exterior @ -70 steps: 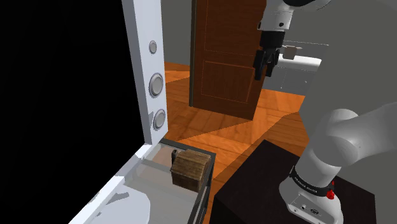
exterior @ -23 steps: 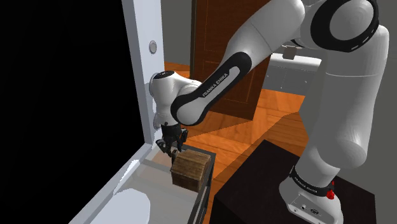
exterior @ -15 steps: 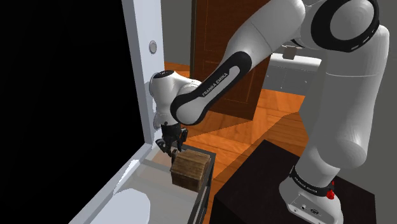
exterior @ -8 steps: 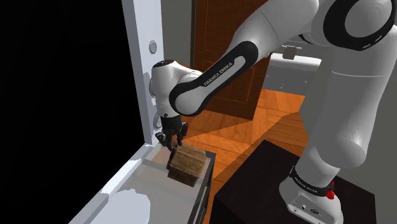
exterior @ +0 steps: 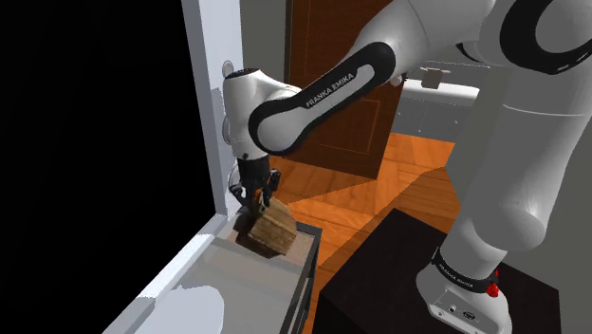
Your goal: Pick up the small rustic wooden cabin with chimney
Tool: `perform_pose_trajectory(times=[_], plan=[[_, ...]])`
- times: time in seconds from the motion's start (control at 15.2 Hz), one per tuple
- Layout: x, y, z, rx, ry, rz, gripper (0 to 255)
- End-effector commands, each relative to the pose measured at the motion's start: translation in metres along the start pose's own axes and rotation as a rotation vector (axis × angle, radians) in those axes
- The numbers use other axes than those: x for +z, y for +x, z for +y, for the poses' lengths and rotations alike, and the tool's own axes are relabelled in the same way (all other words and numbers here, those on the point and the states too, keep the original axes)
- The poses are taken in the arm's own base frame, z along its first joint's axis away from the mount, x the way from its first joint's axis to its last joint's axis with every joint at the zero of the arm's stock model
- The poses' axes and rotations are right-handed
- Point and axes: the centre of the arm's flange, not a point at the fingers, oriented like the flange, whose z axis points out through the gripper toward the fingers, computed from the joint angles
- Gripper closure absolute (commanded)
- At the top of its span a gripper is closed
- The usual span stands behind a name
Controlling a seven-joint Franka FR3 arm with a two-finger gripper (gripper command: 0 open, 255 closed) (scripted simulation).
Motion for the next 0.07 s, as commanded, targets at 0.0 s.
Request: perform_pose_trajectory(times=[0.0], plan=[[-0.0032,-0.0004,0.0010,0.000,0.000,0.000,255]])
